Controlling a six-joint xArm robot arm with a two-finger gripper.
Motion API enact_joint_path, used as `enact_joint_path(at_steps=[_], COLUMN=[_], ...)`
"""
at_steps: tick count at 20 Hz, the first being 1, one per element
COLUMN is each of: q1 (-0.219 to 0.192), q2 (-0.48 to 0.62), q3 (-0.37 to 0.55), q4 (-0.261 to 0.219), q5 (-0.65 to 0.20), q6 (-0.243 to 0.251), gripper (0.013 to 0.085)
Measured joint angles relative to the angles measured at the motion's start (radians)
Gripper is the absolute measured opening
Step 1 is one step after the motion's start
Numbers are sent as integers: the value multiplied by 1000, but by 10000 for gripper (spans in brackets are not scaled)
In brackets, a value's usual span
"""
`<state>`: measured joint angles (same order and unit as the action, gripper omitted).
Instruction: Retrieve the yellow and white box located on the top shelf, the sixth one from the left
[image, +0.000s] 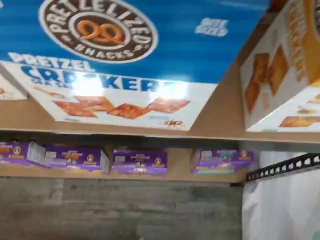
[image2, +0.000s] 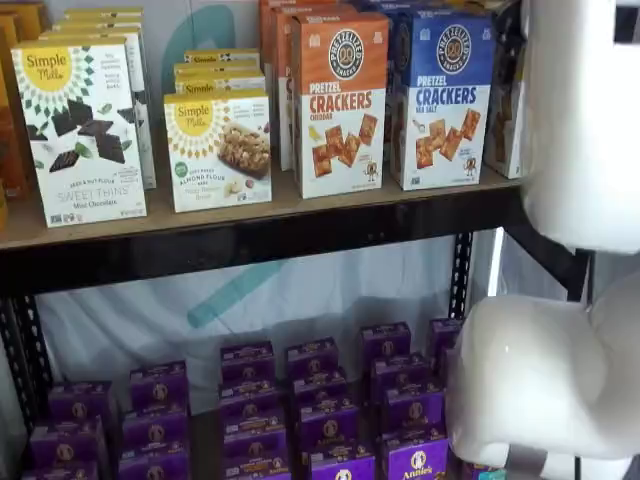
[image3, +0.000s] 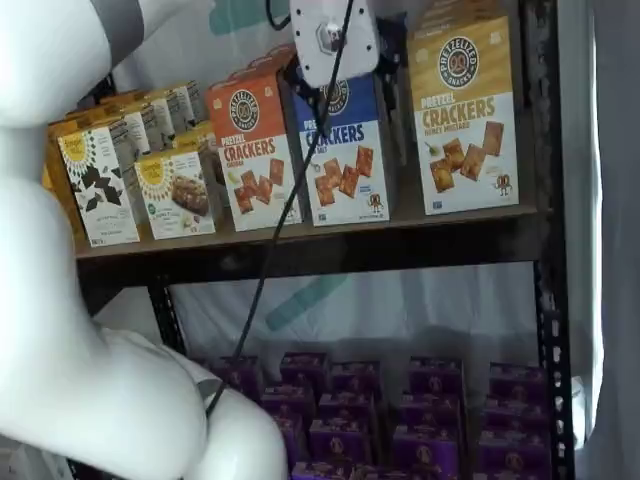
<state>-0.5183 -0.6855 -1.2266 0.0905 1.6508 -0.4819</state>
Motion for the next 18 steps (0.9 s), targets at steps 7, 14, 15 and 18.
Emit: enact_joint_path(at_steps=[7, 14, 15, 18], q1=[-96, -153, -158, -174], q2=[66, 119, 124, 140], q3=[-50, -92, -97, -115], q4=[61, 80, 81, 87], q5=[-29, -57, -60, -64], q6=[-88, -143, -147, -162], gripper=[850, 850, 850, 850])
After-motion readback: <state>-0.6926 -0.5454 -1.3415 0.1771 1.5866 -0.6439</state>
